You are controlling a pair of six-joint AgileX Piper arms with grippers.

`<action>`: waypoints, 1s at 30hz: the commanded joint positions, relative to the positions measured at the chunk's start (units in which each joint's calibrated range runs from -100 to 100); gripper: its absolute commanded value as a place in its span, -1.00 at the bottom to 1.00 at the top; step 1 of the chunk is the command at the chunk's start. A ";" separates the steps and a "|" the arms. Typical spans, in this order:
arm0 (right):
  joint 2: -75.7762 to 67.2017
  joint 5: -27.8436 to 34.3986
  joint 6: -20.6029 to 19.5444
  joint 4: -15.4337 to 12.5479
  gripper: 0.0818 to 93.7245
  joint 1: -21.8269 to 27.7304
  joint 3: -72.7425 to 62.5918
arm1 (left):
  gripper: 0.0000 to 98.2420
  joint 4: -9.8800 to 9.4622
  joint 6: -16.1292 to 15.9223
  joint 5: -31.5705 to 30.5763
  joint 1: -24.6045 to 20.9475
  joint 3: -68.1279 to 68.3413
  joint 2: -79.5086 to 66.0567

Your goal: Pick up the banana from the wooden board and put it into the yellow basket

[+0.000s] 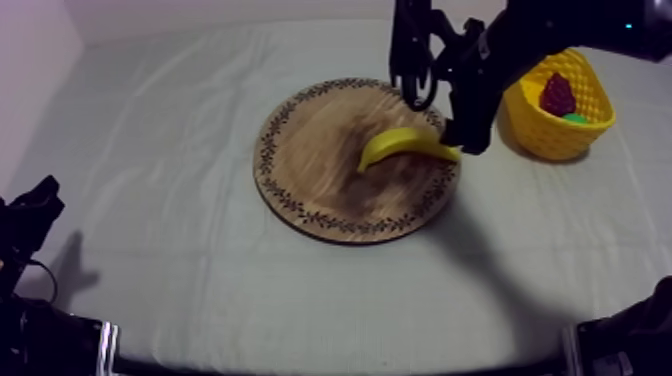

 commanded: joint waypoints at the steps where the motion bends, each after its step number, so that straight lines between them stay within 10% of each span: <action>1: 2.38 -0.57 -0.80 0.47 0.68 -0.06 0.04 | -1.00 0.00 0.01 0.00 -0.01 0.04 0.03; 24: 21.33 -4.16 -3.99 1.95 0.64 -0.54 -9.16 | -1.00 0.00 0.01 0.00 -0.01 0.04 0.03; 30: 23.87 -2.59 -4.10 1.74 0.34 -1.04 -11.99 | -1.00 0.00 0.01 0.00 -0.01 0.04 0.03</action>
